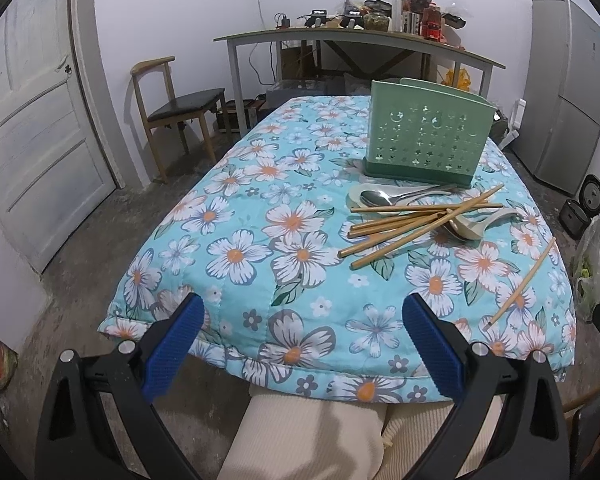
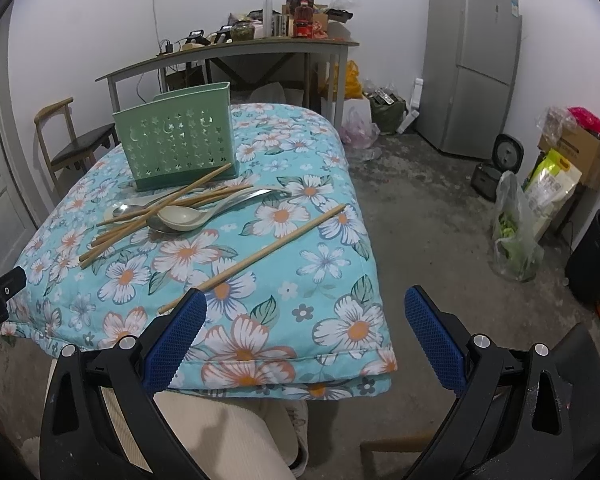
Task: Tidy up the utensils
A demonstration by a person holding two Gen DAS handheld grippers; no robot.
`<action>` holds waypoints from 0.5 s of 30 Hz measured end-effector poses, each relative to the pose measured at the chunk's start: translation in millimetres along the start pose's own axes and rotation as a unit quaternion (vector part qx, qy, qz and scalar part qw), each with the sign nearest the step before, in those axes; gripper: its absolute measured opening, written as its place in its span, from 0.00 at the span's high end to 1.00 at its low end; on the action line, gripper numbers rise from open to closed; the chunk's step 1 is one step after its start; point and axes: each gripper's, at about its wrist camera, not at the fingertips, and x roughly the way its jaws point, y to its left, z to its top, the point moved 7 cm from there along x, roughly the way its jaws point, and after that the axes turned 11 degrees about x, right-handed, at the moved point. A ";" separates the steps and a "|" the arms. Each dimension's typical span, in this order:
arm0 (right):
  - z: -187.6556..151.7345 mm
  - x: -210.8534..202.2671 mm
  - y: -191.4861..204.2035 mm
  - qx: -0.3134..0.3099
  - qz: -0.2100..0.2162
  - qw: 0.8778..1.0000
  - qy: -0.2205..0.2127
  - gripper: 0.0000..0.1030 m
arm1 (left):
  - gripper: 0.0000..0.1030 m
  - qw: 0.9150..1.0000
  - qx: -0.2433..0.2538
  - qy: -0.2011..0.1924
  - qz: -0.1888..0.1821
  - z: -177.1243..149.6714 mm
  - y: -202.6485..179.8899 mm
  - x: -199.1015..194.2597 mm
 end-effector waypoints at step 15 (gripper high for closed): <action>0.9 0.2 0.5 -0.006 0.002 1.000 -0.002 0.08 | 0.06 1.000 -0.002 0.003 0.003 0.1 1.8 1.2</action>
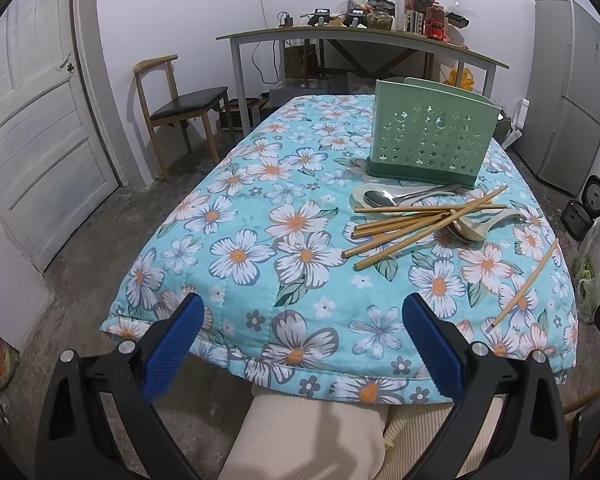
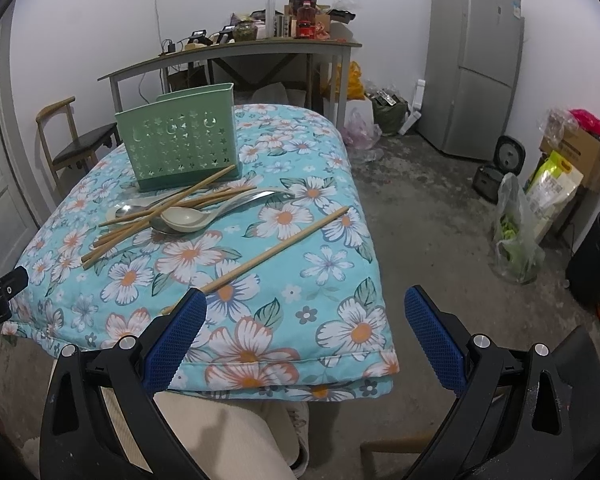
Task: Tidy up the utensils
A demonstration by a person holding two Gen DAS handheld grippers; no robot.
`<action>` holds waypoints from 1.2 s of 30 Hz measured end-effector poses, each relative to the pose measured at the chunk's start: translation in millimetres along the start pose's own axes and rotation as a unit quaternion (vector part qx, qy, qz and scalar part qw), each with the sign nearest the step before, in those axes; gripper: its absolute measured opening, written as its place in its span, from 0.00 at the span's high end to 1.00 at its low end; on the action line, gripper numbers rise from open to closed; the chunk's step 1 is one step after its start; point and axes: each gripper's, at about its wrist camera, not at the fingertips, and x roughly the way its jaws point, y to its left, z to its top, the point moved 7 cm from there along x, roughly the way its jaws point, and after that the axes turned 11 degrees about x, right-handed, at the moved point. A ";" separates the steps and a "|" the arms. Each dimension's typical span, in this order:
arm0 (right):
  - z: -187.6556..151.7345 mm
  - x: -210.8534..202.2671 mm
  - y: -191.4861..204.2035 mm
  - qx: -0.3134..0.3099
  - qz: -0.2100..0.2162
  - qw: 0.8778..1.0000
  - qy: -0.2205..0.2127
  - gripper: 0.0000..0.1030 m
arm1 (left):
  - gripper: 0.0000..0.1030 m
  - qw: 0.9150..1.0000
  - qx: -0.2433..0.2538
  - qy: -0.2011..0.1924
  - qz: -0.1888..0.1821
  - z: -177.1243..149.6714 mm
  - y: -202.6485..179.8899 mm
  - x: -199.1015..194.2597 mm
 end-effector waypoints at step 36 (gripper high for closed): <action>-2.2 -2.2 -7.0 0.016 0.019 1.000 0.005 0.08 | 0.06 1.000 -0.001 0.008 0.012 -2.7 4.2 5.3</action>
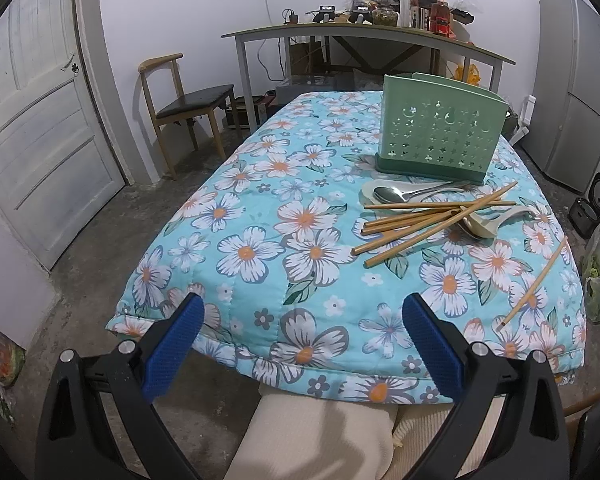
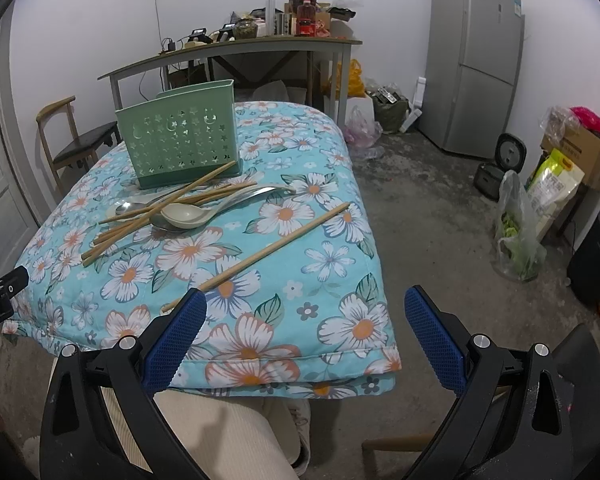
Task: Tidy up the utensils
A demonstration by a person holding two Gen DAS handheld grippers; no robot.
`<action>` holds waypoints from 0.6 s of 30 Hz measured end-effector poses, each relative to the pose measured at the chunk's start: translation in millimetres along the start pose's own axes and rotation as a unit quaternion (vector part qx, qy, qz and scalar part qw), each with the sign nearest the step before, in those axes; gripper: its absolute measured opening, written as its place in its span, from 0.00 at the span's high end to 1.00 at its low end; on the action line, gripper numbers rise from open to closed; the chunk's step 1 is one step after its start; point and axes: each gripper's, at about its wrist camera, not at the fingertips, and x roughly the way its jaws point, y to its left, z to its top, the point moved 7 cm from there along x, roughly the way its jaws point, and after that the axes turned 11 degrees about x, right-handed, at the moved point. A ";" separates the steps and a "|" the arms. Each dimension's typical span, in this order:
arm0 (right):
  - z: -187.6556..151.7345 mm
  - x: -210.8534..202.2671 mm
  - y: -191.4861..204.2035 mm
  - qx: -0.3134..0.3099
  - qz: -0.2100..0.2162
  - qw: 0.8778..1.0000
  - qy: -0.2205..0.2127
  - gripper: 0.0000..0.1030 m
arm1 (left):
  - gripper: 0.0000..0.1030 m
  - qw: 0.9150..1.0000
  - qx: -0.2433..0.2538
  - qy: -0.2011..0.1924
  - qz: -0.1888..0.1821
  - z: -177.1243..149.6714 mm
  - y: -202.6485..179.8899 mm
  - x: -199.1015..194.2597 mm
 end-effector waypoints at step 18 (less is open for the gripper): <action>0.9 4.5 -5.8 0.001 -0.002 1.000 0.000 0.08 | 0.06 1.000 0.006 0.003 0.010 1.2 2.9 6.6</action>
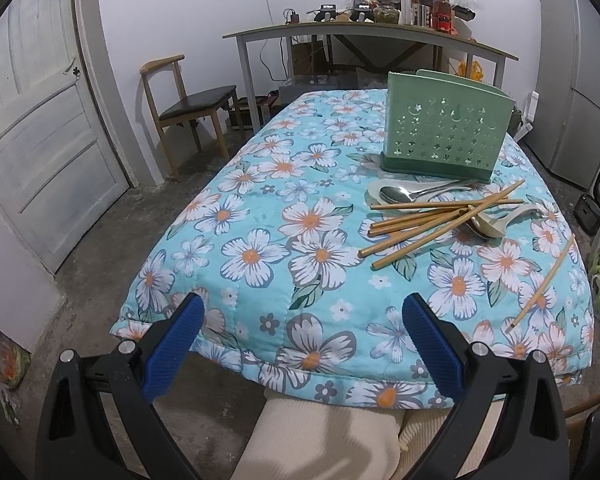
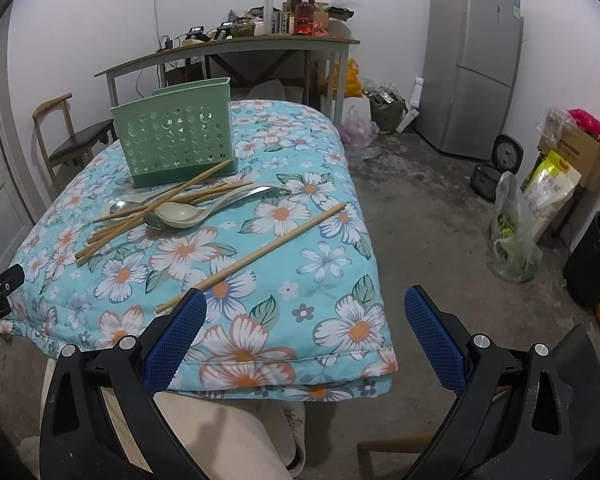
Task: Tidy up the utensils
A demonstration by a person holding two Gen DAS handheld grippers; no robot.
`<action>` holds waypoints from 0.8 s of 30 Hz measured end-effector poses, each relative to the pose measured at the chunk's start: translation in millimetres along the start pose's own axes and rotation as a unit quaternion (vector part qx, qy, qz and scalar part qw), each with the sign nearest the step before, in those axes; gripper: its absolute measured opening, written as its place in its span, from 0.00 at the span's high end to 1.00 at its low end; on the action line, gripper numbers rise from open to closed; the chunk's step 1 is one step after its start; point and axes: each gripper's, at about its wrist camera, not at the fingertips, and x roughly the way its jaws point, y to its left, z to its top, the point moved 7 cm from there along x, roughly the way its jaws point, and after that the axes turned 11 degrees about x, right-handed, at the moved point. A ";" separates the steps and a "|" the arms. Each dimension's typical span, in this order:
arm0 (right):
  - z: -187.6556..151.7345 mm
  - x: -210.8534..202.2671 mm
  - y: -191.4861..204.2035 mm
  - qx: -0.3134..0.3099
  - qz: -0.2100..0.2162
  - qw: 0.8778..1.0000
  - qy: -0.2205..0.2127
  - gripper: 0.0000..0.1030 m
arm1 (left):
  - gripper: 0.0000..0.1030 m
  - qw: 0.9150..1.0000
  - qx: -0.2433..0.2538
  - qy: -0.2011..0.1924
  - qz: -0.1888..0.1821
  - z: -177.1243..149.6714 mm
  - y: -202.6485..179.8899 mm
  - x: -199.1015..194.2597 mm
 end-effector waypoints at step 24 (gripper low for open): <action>21.7 49.6 43.9 -0.031 0.038 0.999 -0.011 0.08 | 0.06 1.000 0.014 0.019 -0.016 26.4 -3.6 64.0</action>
